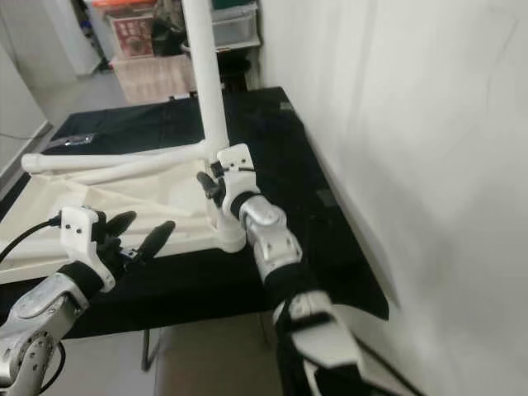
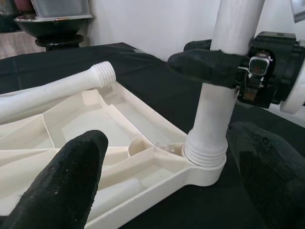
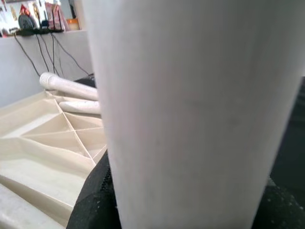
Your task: Building children table
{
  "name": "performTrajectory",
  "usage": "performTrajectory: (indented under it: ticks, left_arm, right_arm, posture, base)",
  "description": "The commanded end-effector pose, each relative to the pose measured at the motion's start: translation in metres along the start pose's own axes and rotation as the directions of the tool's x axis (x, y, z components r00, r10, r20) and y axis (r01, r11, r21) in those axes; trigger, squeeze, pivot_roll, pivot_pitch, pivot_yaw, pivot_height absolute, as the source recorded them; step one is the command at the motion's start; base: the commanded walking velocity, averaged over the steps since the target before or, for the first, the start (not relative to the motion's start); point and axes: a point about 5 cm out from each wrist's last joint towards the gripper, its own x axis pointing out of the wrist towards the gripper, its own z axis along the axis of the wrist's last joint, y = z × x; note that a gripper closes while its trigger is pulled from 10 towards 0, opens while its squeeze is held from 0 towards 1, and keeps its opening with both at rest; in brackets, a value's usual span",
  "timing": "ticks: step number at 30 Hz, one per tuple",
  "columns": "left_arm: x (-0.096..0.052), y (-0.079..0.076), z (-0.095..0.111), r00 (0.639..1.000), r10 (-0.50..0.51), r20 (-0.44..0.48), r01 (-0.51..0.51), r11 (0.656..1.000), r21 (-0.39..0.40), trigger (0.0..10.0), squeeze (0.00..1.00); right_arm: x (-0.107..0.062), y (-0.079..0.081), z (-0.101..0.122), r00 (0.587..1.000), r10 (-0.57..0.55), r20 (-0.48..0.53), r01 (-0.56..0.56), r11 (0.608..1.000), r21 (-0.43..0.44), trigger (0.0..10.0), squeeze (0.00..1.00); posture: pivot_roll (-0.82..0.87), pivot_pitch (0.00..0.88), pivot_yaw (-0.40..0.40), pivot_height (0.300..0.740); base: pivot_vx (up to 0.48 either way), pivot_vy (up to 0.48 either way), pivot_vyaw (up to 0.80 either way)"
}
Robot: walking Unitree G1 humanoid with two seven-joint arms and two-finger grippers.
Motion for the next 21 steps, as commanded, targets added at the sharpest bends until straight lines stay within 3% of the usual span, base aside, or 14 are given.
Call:
performTrajectory:
  ticks: [1, 5, 6, 7, 12, 15, 16, 17, 21]
  left_arm:
    - [0.0, 0.005, -0.002, 1.0, 0.009, -0.018, -0.01, 1.0, -0.006, 10.0, 0.0]
    - [0.001, 0.005, -0.002, 1.0, 0.017, -0.008, -0.017, 1.0, -0.01, 10.0, 0.0]
    - [0.001, 0.005, -0.002, 1.0, 0.025, -0.003, -0.025, 1.0, -0.009, 10.0, 0.0]
    - [0.0, 0.006, -0.002, 1.0, 0.031, 0.0, -0.031, 0.999, -0.009, 10.0, 0.0]
    - [0.001, 0.006, -0.002, 1.0, 0.019, -0.008, -0.019, 1.0, -0.01, 10.0, 0.0]
    - [0.001, 0.006, -0.002, 1.0, 0.016, -0.008, -0.016, 1.0, -0.012, 10.0, 0.0]
    - [0.001, 0.006, -0.002, 1.0, 0.016, -0.007, -0.016, 1.0, -0.013, 10.0, 0.0]
    - [0.001, 0.006, -0.002, 1.0, 0.019, -0.003, -0.019, 1.0, -0.015, 10.0, 0.0]
    - [0.002, 0.005, -0.001, 1.0, 0.023, 0.0, -0.023, 1.0, -0.016, 10.0, 0.0]
  right_arm:
    - [-0.002, 0.009, -0.034, 0.989, 0.044, -0.14, -0.042, 0.999, 0.017, 0.0, 0.0]
    - [0.004, 0.008, -0.028, 0.989, 0.05, -0.139, -0.053, 0.998, -0.019, 0.0, 0.0]
    - [0.005, 0.007, -0.026, 0.989, 0.052, -0.136, -0.054, 0.998, -0.012, 10.0, 0.0]
    - [0.006, 0.008, -0.023, 0.989, 0.081, -0.121, -0.082, 0.997, 0.003, 10.0, 1.0]
    - [0.006, 0.012, 0.003, 0.975, 0.223, -0.012, -0.222, 0.974, 0.051, 10.0, 1.0]
    - [0.006, 0.01, 0.012, 0.957, 0.289, 0.024, -0.29, 0.956, 0.037, 10.0, 1.0]
    - [0.006, 0.007, 0.018, 0.932, 0.359, 0.045, -0.36, 0.933, 0.009, 10.0, 0.84]
    - [0.005, 0.002, 0.027, 0.885, 0.463, 0.051, -0.461, 0.886, -0.054, 10.0, 0.0]
    - [0.005, 0.0, 0.031, 0.845, 0.534, 0.034, -0.529, 0.843, -0.098, 10.0, 0.0]
  posture:
    - [-0.02, 0.053, 0.077, 0.74]
    - [-0.03, 0.045, 0.064, 0.74]
    - [-0.02, 0.043, 0.063, 0.74]
    - [-0.02, 0.043, 0.063, 0.74]
    - [-0.02, 0.042, 0.073, 0.74]
    - [-0.02, 0.041, 0.069, 0.74]
    - [-0.02, 0.041, 0.069, 0.74]
    - [-0.02, 0.043, 0.062, 0.74]
    - [-0.01, 0.042, 0.06, 0.74]
  base:
    - [0.0, 0.0, 0.0]
    - [0.0, 0.0, 0.0]
    - [0.0, 0.0, 0.0]
    - [0.0, 0.0, 0.0]
    - [0.0, 0.0, 0.0]
    - [0.0, 0.0, 0.0]
    - [0.0, 0.0, 0.0]
    - [0.0, 0.0, 0.0]
    - [0.0, 0.0, 0.0]
